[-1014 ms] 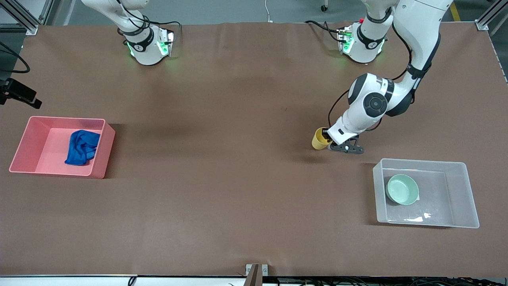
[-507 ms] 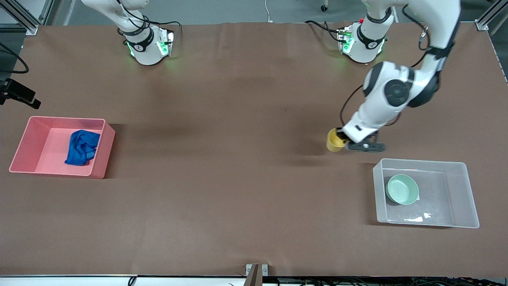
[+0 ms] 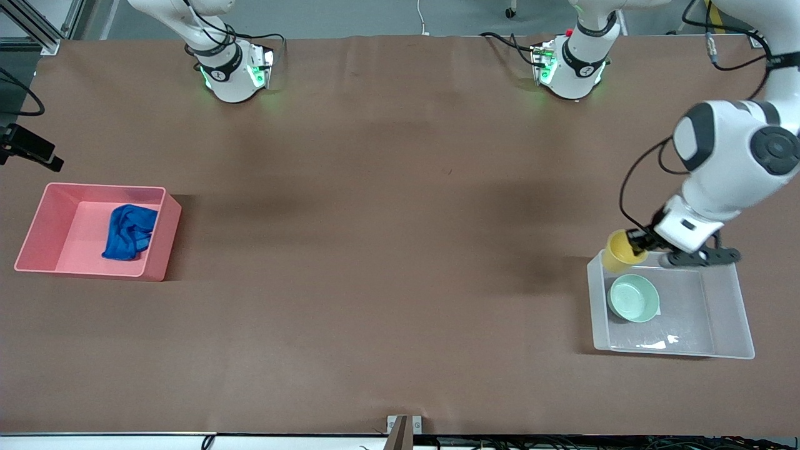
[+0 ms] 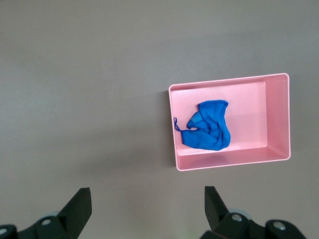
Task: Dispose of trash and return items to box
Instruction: 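Carry the yellow cup into the clear box and release it in the bowl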
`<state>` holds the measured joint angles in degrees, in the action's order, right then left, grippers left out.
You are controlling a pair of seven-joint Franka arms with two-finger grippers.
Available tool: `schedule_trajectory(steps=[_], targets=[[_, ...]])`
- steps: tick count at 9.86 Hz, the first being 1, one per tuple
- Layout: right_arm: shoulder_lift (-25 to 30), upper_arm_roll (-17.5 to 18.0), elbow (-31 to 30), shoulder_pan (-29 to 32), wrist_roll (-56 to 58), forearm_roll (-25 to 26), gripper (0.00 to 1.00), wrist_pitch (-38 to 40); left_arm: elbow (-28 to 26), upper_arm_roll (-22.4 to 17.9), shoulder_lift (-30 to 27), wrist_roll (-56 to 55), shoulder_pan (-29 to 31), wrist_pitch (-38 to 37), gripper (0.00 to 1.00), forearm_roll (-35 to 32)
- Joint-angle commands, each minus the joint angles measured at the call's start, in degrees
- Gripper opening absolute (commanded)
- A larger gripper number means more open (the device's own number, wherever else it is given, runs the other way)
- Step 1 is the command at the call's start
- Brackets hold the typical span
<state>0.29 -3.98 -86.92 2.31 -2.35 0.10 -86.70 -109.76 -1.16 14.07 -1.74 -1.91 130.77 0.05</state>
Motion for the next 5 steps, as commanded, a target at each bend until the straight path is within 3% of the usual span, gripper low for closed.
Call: schedule_trajectory(steps=[1,3,5], targets=[[-0.1,0.3,0.4,0.5,-0.7,-0.2,1.0,0.3,8.5,-3.2,10.5,6.4,-0.4,-0.8,0.0,2.6],[-0.1,0.3,0.4,0.5,-0.7,-0.2,1.0,0.4,13.5,-5.9,15.8,12.3,0.3,-1.9,0.0,7.3],[-0.1,0.2,0.4,0.5,-0.7,-0.2,1.0,0.4,16.1,-7.6,19.9,14.9,0.4,-3.1,0.01,7.6]])
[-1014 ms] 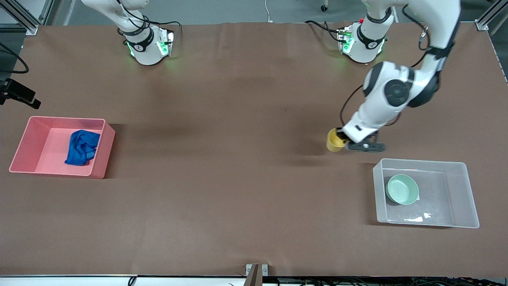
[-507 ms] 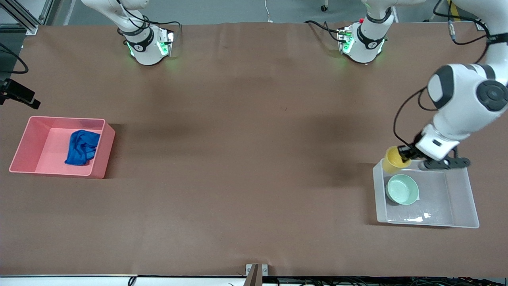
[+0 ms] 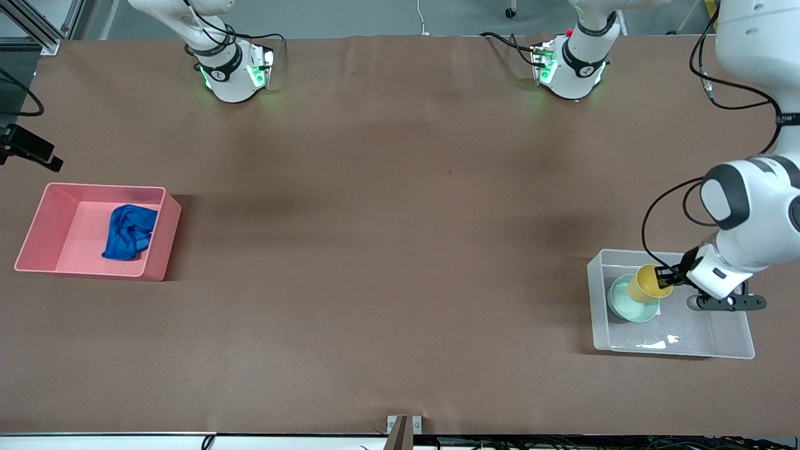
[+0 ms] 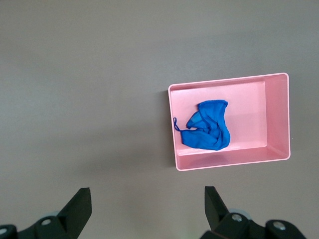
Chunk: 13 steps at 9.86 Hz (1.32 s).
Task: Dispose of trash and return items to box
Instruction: 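Carry the yellow cup into the clear box and release it in the bowl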
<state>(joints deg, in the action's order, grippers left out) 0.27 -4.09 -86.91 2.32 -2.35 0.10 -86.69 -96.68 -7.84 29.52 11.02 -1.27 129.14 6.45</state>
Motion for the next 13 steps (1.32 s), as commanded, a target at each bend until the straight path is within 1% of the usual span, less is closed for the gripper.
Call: schedule_trajectory(steps=[1,3,5,6,7,8,9,11,12,13], targets=[[-0.1,0.3,0.4,0.5,-0.7,-0.2,1.0,0.4,2.6,-0.9,4.8,3.1,0.7,-1.6,0.01,1.4],[0.0,0.3,0.4,0.6,-0.7,-0.2,1.0,0.4,1.8,-0.9,5.5,3.4,1.0,-2.0,0.04,1.5],[-0.1,0.3,0.4,0.6,-0.7,-0.2,1.0,0.4,1.7,-0.9,7.0,3.9,0.9,-2.0,0.08,4.2],[-0.1,0.3,0.4,0.6,-0.7,-0.2,1.0,0.4,1.7,-0.9,7.2,4.0,0.9,-2.0,0.29,4.2],[0.0,0.3,0.4,0.6,-0.7,-0.2,1.0,0.4,1.8,-0.9,7.0,3.7,0.7,-1.8,0.78,4.2],[-0.1,0.2,0.4,0.6,-0.7,-0.2,1.0,0.5,2.5,-0.9,6.3,2.9,0.4,-1.8,0.97,4.0],[-0.1,0.2,0.4,0.6,-0.7,-0.2,1.0,0.5,2.5,-0.9,3.8,3.8,0.4,-1.9,1.0,3.7],[-0.1,0.2,0.4,0.6,-0.7,-0.2,1.0,0.5,1.8,-0.6,-2.7,3.6,0.1,-2.5,1.0,2.8],[-0.1,0.2,0.4,0.6,-0.7,-0.2,1.0,0.5,1.9,-0.3,-6.1,3.1,0.1,-6.8,1.0,1.1],[-0.1,0.2,0.4,0.6,-0.7,-0.2,1.0,0.5,1.8,0.2,-10.1,3.0,-0.2,-10.6,1.0,-1.9]])
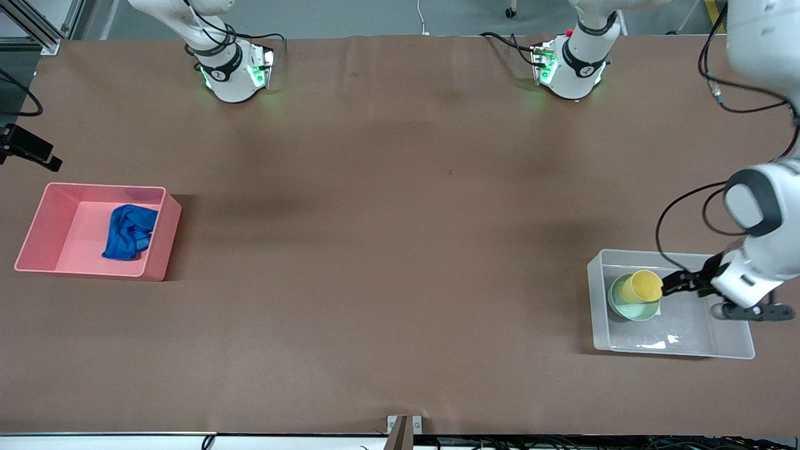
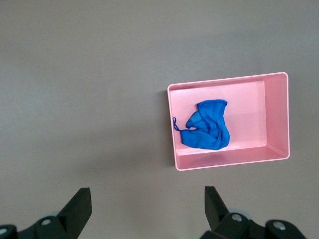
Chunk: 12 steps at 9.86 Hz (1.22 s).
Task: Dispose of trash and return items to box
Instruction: 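Carry the yellow cup into the clear box and release it in the bowl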
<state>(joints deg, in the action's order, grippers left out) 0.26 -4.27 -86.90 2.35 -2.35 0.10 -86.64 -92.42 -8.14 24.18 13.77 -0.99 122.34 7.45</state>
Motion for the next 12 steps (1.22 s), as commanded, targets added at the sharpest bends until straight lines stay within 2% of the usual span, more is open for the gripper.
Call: schedule_trajectory(steps=[1,3,5,7,9,12], targets=[[-0.1,0.4,0.4,0.6,-0.7,-0.2,1.0,0.4,-2.4,1.4,-8.5,-0.6,-0.3,-6.9,1.0,-3.7],[-0.1,0.4,0.4,0.6,-0.7,-0.2,1.0,0.3,-2.3,4.5,-16.1,-5.9,-0.3,-14.5,1.0,-4.1],[-0.1,0.4,0.4,0.5,-0.7,-0.2,1.0,0.3,-2.4,8.2,-22.9,-12.1,-0.2,-21.4,1.0,-8.1],[-0.1,0.4,0.4,0.6,-0.7,-0.2,1.0,0.3,0.7,9.7,-23.6,-12.0,-0.3,-24.5,1.0,-8.1],[0.0,0.4,0.4,0.5,-0.7,-0.2,1.0,0.2,4.7,10.1,-25.8,-12.2,-0.3,-33.9,1.0,-8.0],[0.0,0.4,0.5,0.4,-0.7,-0.2,1.0,0.2,11.6,9.7,-23.1,-12.3,-0.5,-38.5,1.0,-7.5]])
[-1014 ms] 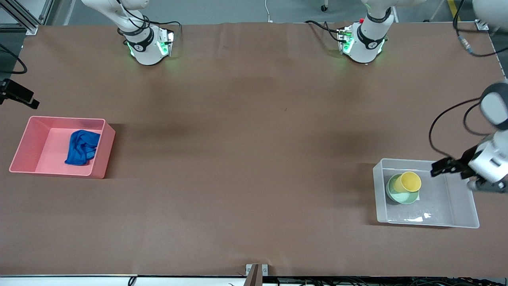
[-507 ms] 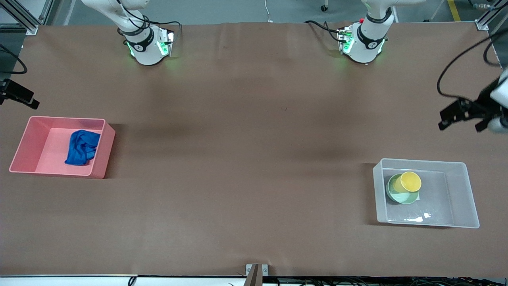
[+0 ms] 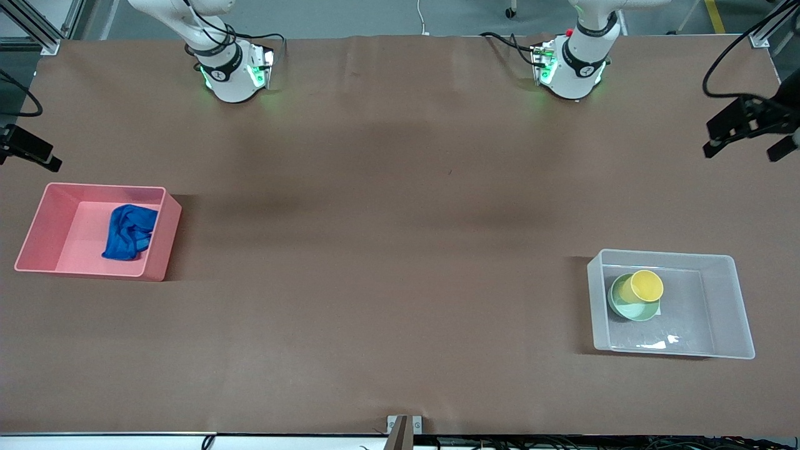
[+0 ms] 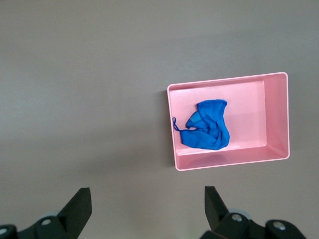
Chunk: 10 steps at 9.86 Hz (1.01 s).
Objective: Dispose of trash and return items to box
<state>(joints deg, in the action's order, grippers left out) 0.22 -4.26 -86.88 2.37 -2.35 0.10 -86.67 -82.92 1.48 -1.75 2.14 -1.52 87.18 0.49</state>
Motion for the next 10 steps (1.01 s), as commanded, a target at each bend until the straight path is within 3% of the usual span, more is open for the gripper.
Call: schedule_trajectory(steps=[1,10], targets=[[0.0,0.3,0.4,0.4,-0.7,-0.2,1.0,0.3,3.5,0.0,3.4,-0.9,0.0,-5.7,1.0,-0.6],[0.0,0.3,0.4,0.4,-0.6,-0.2,1.0,0.3,1.7,0.1,2.6,-2.6,0.2,-6.0,1.0,-0.3]])
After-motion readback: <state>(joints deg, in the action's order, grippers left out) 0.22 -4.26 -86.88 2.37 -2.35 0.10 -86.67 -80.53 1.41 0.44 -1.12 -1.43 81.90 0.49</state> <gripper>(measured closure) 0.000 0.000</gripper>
